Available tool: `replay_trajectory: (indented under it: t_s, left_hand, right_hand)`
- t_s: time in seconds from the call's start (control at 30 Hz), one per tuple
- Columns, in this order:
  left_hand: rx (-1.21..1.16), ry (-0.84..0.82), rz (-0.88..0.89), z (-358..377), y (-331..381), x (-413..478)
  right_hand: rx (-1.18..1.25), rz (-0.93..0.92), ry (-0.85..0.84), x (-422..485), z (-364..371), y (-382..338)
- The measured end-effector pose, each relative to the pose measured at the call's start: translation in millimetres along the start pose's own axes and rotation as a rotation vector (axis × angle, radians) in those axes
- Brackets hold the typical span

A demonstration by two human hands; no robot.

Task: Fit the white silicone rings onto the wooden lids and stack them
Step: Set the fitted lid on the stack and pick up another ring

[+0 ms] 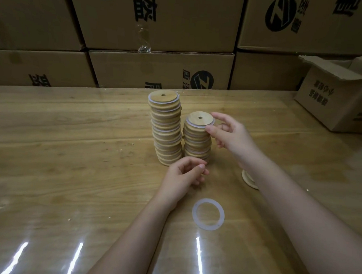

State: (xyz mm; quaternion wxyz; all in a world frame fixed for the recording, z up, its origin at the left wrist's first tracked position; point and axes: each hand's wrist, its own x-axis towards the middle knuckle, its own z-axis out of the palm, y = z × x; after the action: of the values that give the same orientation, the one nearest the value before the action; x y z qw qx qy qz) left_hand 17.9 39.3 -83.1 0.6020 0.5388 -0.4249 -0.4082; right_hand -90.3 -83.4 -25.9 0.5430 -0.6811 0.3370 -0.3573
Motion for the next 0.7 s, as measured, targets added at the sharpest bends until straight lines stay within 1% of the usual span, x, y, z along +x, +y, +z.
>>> replay_trajectory:
  t_s: [0.1,0.13,0.23,0.27,0.3,0.33,0.37,0.43,0.47,0.5,0.53,0.6,0.7]
  left_hand:
    - [0.013,-0.006,-0.002,0.2,0.0,-0.3]
    - [0.015,-0.007,-0.004,0.1,-0.2,-0.5]
    - [0.019,-0.010,-0.010,-0.8,-1.2,-0.6]
    - [0.021,-0.010,-0.010,-0.9,-1.5,-0.3]
    - [0.024,-0.010,-0.011,-0.9,-1.7,0.0]
    - [0.027,-0.009,-0.012,-0.6,-1.9,0.1]
    - [0.030,-0.008,-0.013,-0.3,-1.9,0.2]
    - [0.043,-0.007,-0.011,0.3,-1.5,-0.2]
    - [0.052,-0.008,-0.011,0.7,-1.2,-0.7]
    - [0.060,-0.009,-0.010,1.0,-1.0,-1.0]
    - [0.065,-0.008,-0.008,1.2,-1.0,-1.4]
    - [0.073,-0.006,-0.006,1.3,-0.7,-1.9]
    - [0.089,-0.005,0.001,2.6,-0.3,-2.6]
  right_hand:
    - [-0.039,-0.020,0.002,-1.0,3.8,-2.2]
    - [-0.061,-0.021,0.029,-1.7,1.9,-3.3]
    - [-0.122,0.000,0.228,-8.4,-21.4,-5.0]
    - [-0.163,0.012,0.275,-12.9,-33.8,-3.5]
    - [-0.225,0.037,0.286,-18.6,-46.3,-0.7]
    - [-0.321,0.076,0.255,-25.7,-58.3,2.5]
    - [-0.454,0.138,0.179,-33.7,-67.8,6.3]
    - [-0.774,0.303,-0.058,-50.6,-77.9,17.1]
    - [-0.915,0.348,-0.159,-58.3,-77.6,22.2]
    - [-1.016,0.340,-0.204,-64.8,-75.1,26.4]
    - [-1.069,0.299,-0.199,-68.8,-71.8,28.8]
    - [-1.096,0.218,-0.147,-71.9,-68.6,30.5]
    - [-1.024,0.179,-0.115,-73.0,-64.1,31.9]
